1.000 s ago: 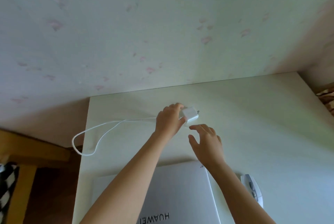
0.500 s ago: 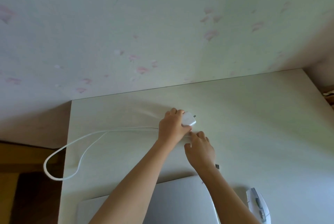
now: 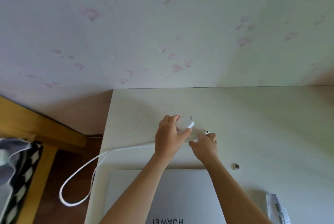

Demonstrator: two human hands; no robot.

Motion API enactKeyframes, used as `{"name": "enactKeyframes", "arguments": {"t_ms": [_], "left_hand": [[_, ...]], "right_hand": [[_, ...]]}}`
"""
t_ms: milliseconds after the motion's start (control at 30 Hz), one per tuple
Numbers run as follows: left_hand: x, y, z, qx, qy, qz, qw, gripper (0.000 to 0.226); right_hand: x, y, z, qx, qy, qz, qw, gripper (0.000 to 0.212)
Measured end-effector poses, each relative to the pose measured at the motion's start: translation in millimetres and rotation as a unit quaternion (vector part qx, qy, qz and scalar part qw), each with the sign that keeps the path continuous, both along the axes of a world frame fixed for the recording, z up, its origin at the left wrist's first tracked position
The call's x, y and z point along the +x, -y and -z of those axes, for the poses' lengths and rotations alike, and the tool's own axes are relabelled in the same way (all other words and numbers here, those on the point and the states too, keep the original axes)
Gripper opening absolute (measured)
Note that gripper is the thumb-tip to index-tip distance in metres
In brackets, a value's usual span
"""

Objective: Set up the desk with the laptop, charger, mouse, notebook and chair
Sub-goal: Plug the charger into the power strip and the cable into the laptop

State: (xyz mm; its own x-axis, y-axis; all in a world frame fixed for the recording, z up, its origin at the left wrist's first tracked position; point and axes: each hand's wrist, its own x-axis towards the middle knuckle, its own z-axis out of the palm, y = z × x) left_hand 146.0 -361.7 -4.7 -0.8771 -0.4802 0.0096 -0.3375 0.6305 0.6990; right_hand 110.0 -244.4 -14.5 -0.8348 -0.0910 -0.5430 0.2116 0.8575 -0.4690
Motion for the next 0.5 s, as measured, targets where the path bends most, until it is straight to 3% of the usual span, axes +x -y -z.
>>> {"name": "enactKeyframes", "arguments": {"t_ms": [133, 233, 400, 500], "left_hand": [[32.1, 8.0, -13.3, -0.005, -0.017, -0.045, 0.999, 0.053], [56.8, 9.3, -21.8, -0.004, -0.031, -0.073, 0.997, 0.051], [82.6, 13.8, -29.3, -0.017, -0.052, -0.088, 0.995, 0.049], [88.7, 16.0, -30.4, -0.02, -0.054, -0.082, 0.995, 0.052]], "right_hand": [[16.3, 9.2, -5.4, -0.165, 0.08, 0.094, 0.979, 0.039], [35.6, 11.4, -11.0, -0.228, 0.13, 0.16, 0.952, 0.059], [52.0, 17.3, -14.7, -0.253, 0.144, 0.19, 0.938, 0.09], [59.7, 26.8, -16.2, -0.217, 0.133, 0.187, 0.949, 0.092]]}}
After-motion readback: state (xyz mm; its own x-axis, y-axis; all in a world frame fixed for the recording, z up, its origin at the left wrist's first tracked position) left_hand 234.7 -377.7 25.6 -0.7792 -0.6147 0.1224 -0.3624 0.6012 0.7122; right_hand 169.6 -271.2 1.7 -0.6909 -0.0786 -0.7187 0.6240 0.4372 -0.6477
